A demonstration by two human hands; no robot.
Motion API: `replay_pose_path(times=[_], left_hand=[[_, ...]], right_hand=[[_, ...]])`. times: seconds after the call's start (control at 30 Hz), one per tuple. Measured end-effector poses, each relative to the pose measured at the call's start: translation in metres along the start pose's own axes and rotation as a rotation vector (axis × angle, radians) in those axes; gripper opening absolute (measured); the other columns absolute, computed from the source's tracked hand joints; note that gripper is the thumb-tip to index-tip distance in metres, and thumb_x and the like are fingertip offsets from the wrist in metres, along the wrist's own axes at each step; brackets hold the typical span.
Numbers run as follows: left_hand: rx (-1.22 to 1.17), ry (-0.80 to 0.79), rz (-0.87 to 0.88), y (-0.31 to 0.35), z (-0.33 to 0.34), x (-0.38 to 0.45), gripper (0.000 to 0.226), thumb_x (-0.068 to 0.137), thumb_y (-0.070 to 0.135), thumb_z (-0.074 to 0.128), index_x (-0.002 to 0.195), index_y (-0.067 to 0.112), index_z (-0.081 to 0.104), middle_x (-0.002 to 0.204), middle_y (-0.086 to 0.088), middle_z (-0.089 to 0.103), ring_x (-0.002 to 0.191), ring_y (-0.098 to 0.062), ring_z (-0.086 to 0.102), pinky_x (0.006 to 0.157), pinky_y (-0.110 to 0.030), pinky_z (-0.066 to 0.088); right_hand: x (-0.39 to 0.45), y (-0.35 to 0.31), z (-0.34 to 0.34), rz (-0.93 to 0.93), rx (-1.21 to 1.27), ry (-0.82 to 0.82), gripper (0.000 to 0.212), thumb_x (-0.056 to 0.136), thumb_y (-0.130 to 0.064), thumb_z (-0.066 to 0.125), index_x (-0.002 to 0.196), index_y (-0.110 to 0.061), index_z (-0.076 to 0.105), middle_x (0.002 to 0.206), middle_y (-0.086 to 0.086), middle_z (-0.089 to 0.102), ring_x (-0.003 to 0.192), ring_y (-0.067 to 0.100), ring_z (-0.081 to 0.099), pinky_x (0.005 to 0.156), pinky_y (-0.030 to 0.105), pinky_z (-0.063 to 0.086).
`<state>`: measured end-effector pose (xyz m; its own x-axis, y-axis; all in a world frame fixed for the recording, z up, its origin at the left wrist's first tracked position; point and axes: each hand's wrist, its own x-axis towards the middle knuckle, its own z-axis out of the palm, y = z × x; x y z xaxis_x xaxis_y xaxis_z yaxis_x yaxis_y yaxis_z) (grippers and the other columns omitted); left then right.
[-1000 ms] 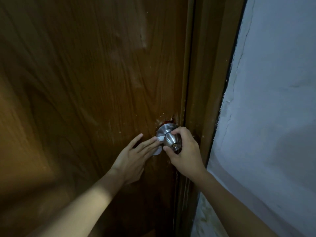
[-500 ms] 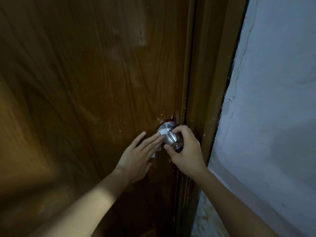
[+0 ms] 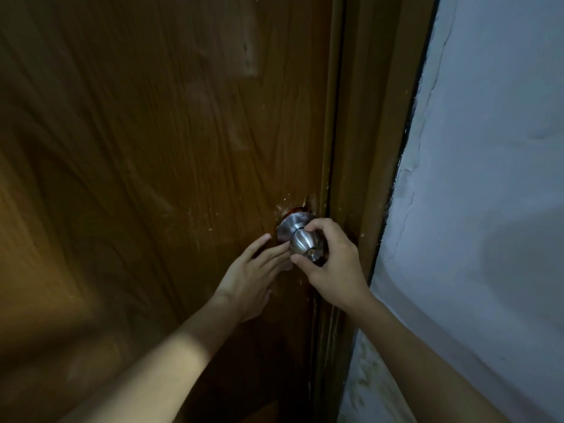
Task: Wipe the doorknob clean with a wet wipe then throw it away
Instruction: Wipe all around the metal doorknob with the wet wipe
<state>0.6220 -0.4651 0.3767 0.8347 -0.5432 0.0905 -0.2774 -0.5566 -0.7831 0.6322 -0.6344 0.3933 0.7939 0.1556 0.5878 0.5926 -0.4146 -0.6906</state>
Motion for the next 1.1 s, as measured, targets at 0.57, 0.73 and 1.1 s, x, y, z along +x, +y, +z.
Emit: replay_pose_path(times=[0.57,0.73,1.1], left_hand=[[-0.008,-0.007,0.029,-0.011,0.005,-0.005,0.078,0.092,0.046,0.021,0.13,0.005,-0.034,0.137,-0.014,-0.04,0.117,-0.029,-0.05,0.094,-0.051,-0.036],[-0.015,-0.057,-0.02,0.023,0.0,0.013,0.076,0.091,0.047,0.028,0.126,0.004,-0.023,0.154,-0.008,-0.011,0.13,-0.031,-0.036,0.089,-0.051,-0.037],[-0.042,-0.051,-0.041,0.014,0.003,0.005,0.098,0.091,0.047,0.03,0.109,-0.003,-0.052,0.143,-0.014,-0.035,0.122,-0.029,-0.045,0.091,-0.053,-0.034]], right_hand=[[-0.003,0.002,-0.015,0.137,0.23,-0.124,0.052,0.075,0.001,0.068,0.116,-0.024,0.048,0.115,-0.015,0.052,0.111,-0.003,0.049,0.093,0.019,0.045],[-0.01,0.004,-0.029,0.217,0.292,-0.079,0.073,0.074,0.024,0.04,0.132,-0.02,0.038,0.128,-0.01,0.046,0.124,0.001,0.04,0.101,0.013,0.033],[-0.037,0.017,-0.034,0.284,0.204,0.013,0.045,0.079,0.018,0.045,0.093,-0.022,0.06,0.091,0.003,0.067,0.087,0.013,0.065,0.075,0.02,0.054]])
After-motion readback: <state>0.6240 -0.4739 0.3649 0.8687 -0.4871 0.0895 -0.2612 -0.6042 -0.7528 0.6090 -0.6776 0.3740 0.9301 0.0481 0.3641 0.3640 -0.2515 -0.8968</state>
